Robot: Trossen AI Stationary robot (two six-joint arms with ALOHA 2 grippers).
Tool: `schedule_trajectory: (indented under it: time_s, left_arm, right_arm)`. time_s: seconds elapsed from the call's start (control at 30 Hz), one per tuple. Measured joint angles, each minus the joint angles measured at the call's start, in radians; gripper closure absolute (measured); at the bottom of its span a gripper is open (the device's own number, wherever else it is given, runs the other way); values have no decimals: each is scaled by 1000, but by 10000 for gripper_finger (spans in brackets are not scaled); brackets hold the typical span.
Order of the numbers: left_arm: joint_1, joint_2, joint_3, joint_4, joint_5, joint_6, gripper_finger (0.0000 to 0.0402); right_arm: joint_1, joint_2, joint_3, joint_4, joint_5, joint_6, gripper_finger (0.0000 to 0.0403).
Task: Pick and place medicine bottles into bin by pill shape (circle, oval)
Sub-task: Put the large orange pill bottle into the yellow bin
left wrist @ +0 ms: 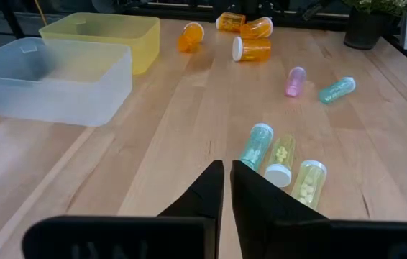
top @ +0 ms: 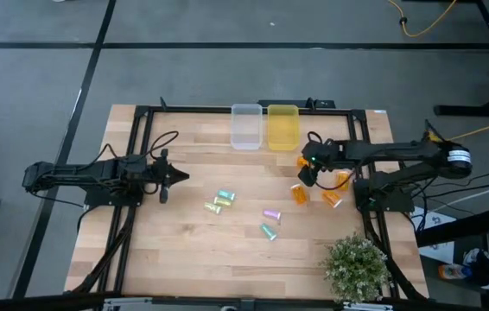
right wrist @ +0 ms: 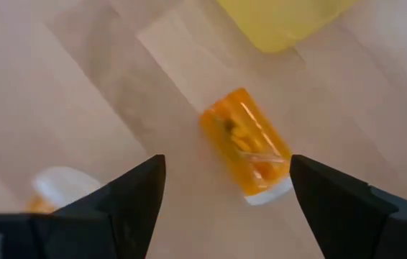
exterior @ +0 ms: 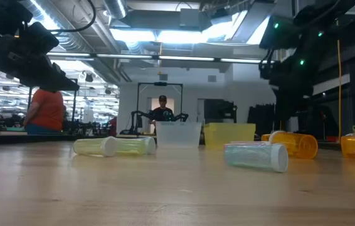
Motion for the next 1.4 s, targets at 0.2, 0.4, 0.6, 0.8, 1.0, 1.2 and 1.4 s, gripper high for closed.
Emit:
schedule_trajectory:
  time_s: [0.2,0.4,0.6,0.8,1.0,1.2,1.4]
  left_arm:
    - [0,0,0,0,0,0,379]
    - [0,0,0,0,-2,0,379]
    - [0,0,0,0,-4,0,379]
    - [0,0,0,1,-4,0,379]
    - [0,0,0,0,-4,0,379]
    - [0,0,0,1,-4,0,379]
    - [0,0,0,1,-4,0,379]
  right_arm:
    - [-43,77,0,8,71,-98,104]
    - [-78,152,0,47,1,-174,104]
    - [-86,244,0,89,-43,-110,104]
    - [-85,306,6,85,-54,56,104]
    - [-85,294,2,92,-56,161,118]
    - [-84,287,0,110,-60,168,177]
    - [-85,288,0,127,-52,183,201]
